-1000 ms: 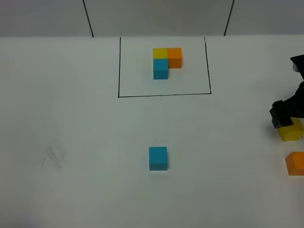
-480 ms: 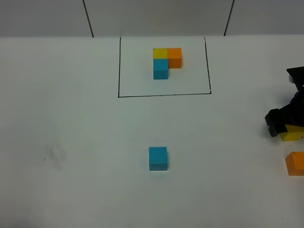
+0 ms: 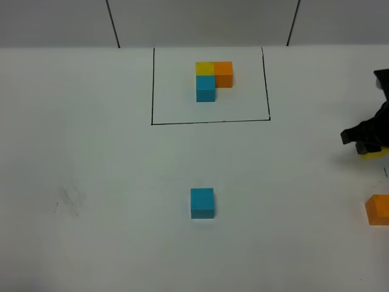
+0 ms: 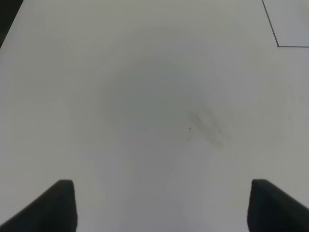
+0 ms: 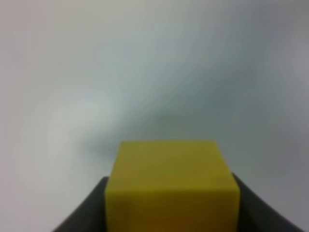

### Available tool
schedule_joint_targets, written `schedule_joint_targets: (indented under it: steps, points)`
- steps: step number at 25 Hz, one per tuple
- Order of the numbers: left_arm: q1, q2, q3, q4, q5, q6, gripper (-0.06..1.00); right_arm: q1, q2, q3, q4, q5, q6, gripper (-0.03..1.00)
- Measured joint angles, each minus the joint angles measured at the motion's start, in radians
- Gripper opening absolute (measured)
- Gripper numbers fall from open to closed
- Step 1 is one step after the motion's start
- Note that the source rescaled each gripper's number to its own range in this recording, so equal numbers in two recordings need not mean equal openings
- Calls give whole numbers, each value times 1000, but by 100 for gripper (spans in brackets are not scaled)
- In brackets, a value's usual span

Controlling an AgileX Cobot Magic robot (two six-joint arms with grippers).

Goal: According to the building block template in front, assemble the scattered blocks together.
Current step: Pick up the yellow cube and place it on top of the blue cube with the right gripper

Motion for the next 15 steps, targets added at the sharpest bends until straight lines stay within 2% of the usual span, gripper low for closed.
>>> schedule_joint_targets:
  steps: [4,8,11,15]
  points:
    - [0,0,0,0,0,0,54,68,-100,-23,54,4,146,2]
    - [0,0,0,0,0,0,54,238,-93,-94,25,48,307,2]
    - [0,0,0,0,0,1,54,400,-26,-187,-71,107,450,2]
    - [0,0,0,0,0,1,54,573,88,-323,-217,223,740,2]
